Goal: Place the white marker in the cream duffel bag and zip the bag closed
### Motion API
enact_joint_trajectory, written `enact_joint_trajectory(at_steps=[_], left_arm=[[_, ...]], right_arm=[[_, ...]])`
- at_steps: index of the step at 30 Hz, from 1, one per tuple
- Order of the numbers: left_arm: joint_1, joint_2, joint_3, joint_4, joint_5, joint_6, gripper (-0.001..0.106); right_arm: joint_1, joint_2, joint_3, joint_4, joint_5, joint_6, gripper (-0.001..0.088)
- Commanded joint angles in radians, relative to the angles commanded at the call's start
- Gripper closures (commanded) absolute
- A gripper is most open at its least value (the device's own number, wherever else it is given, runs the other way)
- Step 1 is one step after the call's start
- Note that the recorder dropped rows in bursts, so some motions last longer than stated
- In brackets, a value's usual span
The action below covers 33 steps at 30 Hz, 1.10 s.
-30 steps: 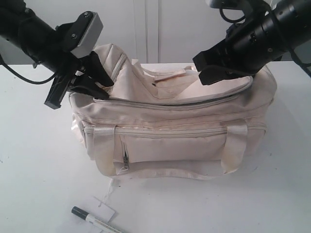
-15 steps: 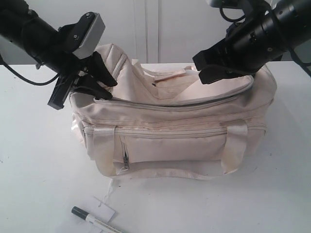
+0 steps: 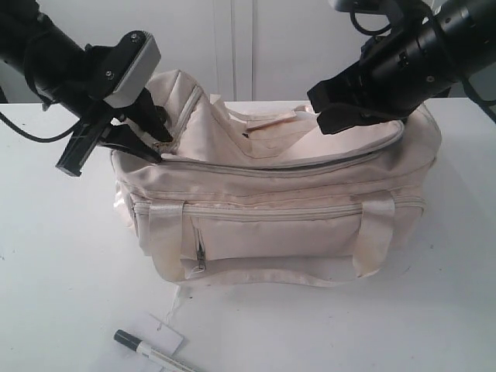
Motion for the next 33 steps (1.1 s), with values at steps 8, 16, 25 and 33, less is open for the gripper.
enact_joint_trajectory(at_steps=[8, 16, 25, 33], left_arm=[[0.000, 0.029, 0.000, -0.014, -0.010, 0.009, 0.068], [0.000, 0.044, 0.000, -0.154, -0.037, 0.030, 0.068], [0.000, 0.048, 0.000, -0.176, -0.032, 0.038, 0.068], [0.000, 0.048, 0.000, -0.176, -0.026, -0.051, 0.104]], right_arm=[[0.000, 0.000, 0.000, 0.000, 0.000, -0.010, 0.0868], [0.000, 0.000, 0.000, 0.000, 0.000, -0.018, 0.0868], [0.000, 0.000, 0.000, 0.000, -0.002, -0.018, 0.0868], [0.000, 0.000, 0.000, 0.000, -0.003, -0.020, 0.0868]])
